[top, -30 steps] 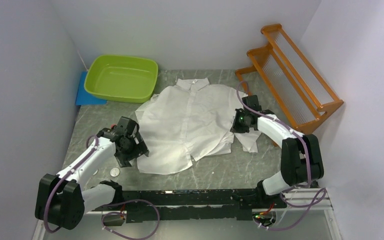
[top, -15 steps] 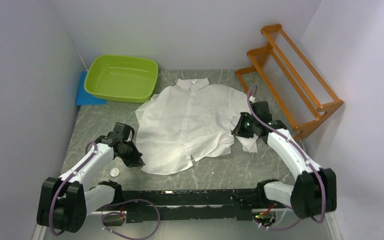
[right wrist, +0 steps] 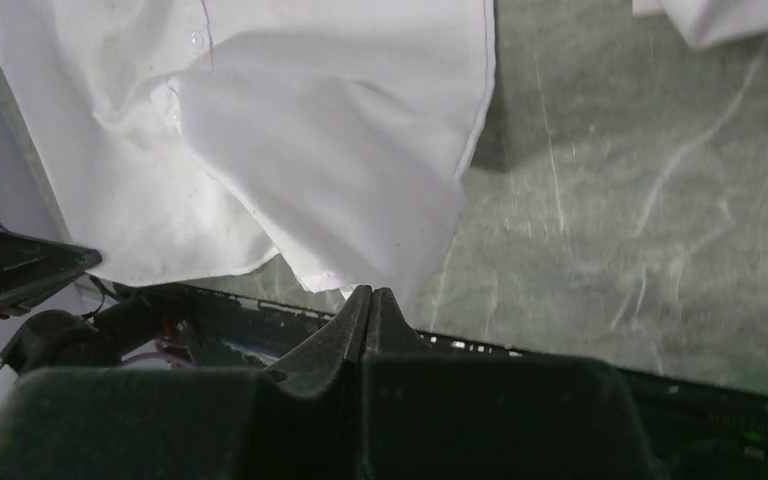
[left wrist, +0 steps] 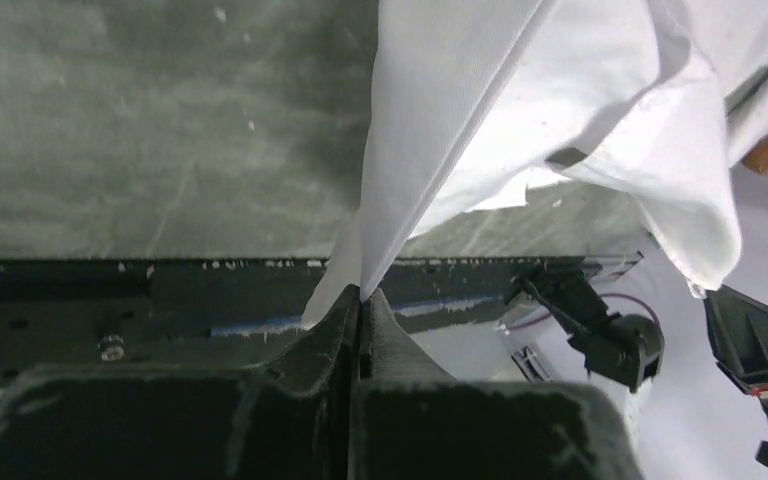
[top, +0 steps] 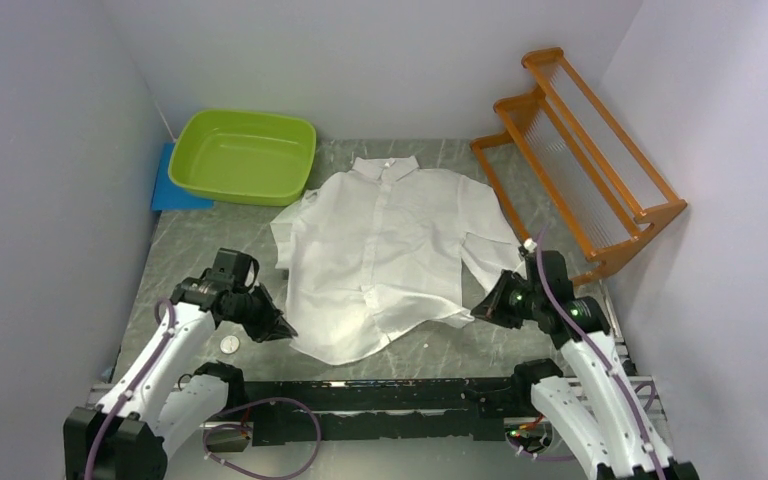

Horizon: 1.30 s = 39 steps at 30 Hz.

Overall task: Pin the brooch onto the clothing
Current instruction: Flatten out the clothes at the center of the board.

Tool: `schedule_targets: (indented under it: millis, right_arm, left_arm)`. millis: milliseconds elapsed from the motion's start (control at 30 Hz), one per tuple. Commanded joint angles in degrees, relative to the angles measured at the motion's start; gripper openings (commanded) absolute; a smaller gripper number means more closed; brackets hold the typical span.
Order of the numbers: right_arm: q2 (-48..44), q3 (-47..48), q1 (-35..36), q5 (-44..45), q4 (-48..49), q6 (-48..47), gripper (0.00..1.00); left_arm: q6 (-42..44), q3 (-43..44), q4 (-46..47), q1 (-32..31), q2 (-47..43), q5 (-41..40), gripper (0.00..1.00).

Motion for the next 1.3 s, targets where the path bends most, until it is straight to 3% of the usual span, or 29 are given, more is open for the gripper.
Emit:
schedule_targets:
  millis: [0,233,667,733,767,800,867,933,1033,1267]
  right_arm:
    - [-6.24,4.54,0.00,2.95,-11.61,5.30,0.00]
    - [-12.41,8.04,-0.02,4.66,-21.32,7.53,0.00]
    - [-21.28,14.79,-0.04,8.85,-35.78,10.80,0.00]
    - [-22.90,13.85,-0.03,7.79,-36.17,11.22,0.13]
    - [-23.34,13.52,-0.02,7.28,-35.88,10.92,0.23]
    - [-23.78,13.29,-0.04,6.99,-35.43,10.52,0.39]
    - [-24.45,13.28,-0.04,6.90,-34.39,10.12,0.62]
    - [-24.69,13.55,-0.02,6.65,-31.92,9.53,0.75]
    - [-24.40,12.87,-0.04,5.94,-26.27,8.17,0.85]
    - [-21.66,1.60,-0.02,-2.63,-9.03,6.15,0.86]
  left_arm:
    - [0.89,5.76,-10.98,0.15,-3.95,4.67,0.03]
    - [3.27,13.48,-24.69,0.14,-8.72,1.69,0.02]
    - [3.38,14.89,-37.58,0.21,-16.03,2.64,0.04]
    - [4.59,15.33,-38.17,0.15,-16.04,2.10,0.22]
    - [5.23,15.76,-38.63,0.19,-15.86,1.11,0.40]
    - [5.65,16.36,-39.15,0.15,-15.59,-0.16,0.59]
    - [6.46,18.17,-39.16,0.14,-14.94,-2.17,0.80]
    - [7.11,20.03,-37.63,0.17,-14.43,-3.36,0.87]
    - [8.68,21.77,-33.22,0.19,-12.28,-4.44,0.89]
    - [11.04,20.17,-17.44,0.23,-1.27,-3.53,0.89]
